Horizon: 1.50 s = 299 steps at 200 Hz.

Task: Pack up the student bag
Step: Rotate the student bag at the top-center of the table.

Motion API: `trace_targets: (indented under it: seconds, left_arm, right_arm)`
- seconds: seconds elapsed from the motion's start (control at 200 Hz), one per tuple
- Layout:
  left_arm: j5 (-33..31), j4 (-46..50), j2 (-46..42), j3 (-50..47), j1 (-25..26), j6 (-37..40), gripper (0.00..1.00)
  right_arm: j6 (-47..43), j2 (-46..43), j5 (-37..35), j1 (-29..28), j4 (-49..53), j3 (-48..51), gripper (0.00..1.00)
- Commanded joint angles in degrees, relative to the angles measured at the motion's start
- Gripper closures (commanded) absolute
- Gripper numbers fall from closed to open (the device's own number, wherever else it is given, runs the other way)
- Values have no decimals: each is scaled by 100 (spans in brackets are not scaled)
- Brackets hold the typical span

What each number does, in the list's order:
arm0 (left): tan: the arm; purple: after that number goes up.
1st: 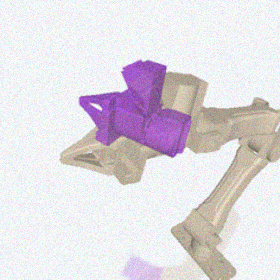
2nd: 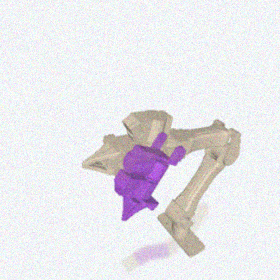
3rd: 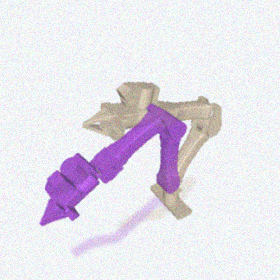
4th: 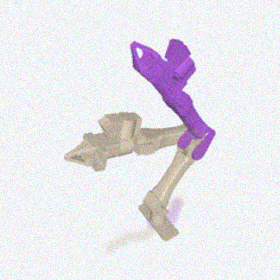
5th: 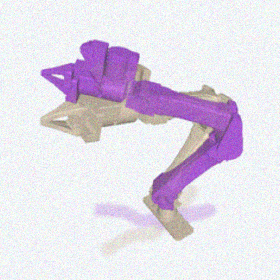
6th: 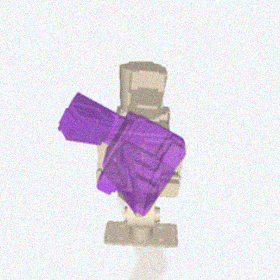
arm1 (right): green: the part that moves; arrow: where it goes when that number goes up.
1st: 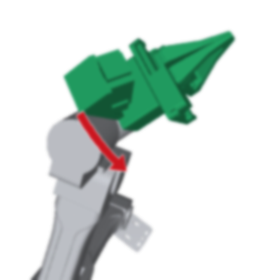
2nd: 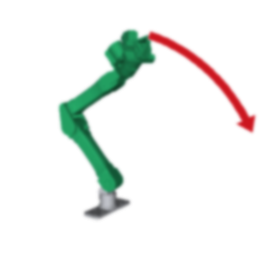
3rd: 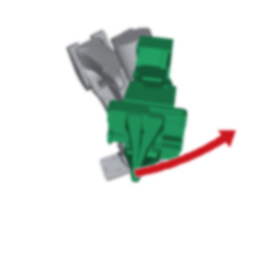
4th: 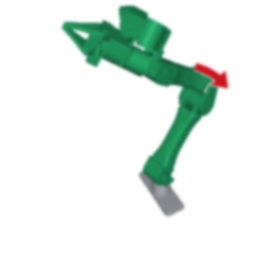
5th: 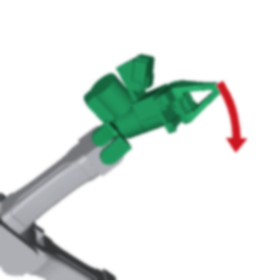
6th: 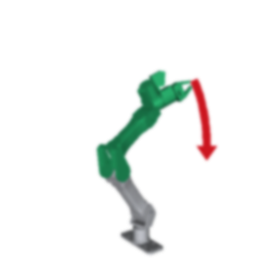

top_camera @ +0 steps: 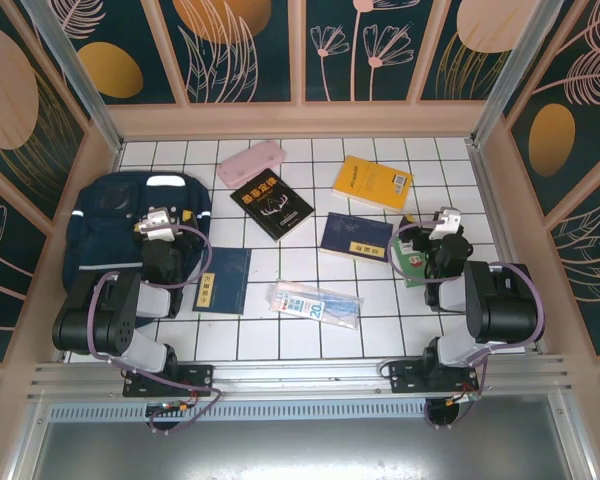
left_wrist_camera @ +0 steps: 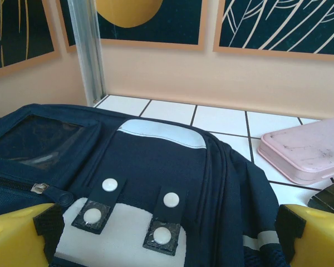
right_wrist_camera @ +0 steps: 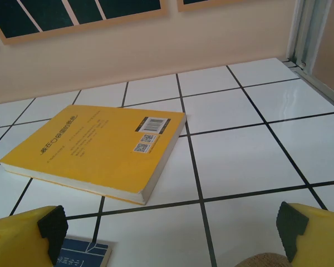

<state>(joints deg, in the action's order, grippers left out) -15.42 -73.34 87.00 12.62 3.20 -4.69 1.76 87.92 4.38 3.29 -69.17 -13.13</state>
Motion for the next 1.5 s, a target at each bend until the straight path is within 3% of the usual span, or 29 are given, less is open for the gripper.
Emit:
trace_targets:
  seconds: [0.0,0.841,0.916,0.991,1.126,1.231,1.381,1.491]
  left_arm:
    - [5,-216,14,-24,-39,47,1]
    - [5,-112,-51,-2,-48,38,1]
    - [-163,450,-344,248,-48,-2,1]
    - [-614,1964,-773,852,-49,-200,1]
    - [-1029,4147,-1515,1858,-48,-779,1]
    - [-1092,5630,-1853,2657,-48,-1732,1]
    - [-262,7052,-1897,3533,-48,-2080,1]
    - [21,7325,-1908,3666,-48,-2123,1]
  right_arm:
    - [-72,2,10,-4,-66,-112,1]
    - [-70,3,-16,-13,-44,-112,1]
    - [-70,-1,-11,-14,-62,-108,1]
    - [-46,-141,-70,-14,95,-160,1]
    - [65,-917,-313,-14,1811,-795,1]
    - [507,-1444,-497,-15,2648,-1189,1]
    - [2252,-1936,-969,51,4179,-1988,1]
    - [2618,-1938,-479,106,4745,-2473,1]
